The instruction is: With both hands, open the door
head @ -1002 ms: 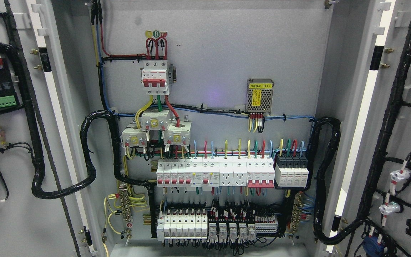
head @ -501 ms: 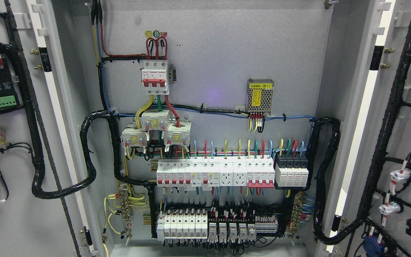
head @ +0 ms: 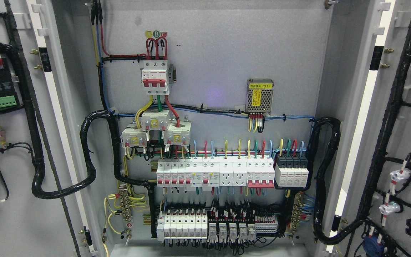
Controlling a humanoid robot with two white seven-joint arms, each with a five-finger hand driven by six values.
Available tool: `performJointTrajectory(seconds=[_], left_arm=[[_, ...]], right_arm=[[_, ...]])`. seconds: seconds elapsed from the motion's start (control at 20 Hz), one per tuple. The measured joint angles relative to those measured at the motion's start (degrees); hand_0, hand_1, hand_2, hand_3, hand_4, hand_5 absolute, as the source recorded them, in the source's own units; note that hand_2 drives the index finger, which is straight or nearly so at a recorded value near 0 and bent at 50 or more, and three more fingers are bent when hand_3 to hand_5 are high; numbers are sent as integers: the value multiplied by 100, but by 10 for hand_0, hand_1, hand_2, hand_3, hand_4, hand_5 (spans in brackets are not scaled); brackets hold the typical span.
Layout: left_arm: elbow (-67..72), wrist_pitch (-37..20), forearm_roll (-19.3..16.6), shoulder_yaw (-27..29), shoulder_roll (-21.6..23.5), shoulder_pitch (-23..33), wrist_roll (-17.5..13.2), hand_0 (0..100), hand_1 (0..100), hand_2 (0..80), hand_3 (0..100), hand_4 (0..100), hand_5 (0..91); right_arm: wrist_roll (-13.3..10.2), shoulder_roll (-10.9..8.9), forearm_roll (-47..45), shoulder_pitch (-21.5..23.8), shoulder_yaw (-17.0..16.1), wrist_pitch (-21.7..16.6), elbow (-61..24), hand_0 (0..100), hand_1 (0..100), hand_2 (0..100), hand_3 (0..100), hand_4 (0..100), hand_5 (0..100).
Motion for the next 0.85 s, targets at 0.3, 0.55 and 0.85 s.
performJointTrajectory(seconds=[0.3, 0.55, 0.85], left_arm=[[-65, -62, -24, 16, -4, -3, -15, 120, 389, 0, 0, 0, 0], [-199, -82, -31, 25, -6, -3, -16, 120, 389, 0, 0, 0, 0], [-321, -83, -35, 33, -7, -3, -17, 120, 389, 0, 0, 0, 0]], right_arm=[[2, 77, 19, 5, 42, 0, -2, 120, 389, 0, 0, 0, 0], [2, 114, 24, 6, 81, 0, -6, 120, 389, 0, 0, 0, 0], [2, 140, 27, 10, 124, 0, -8, 120, 389, 0, 0, 0, 0]])
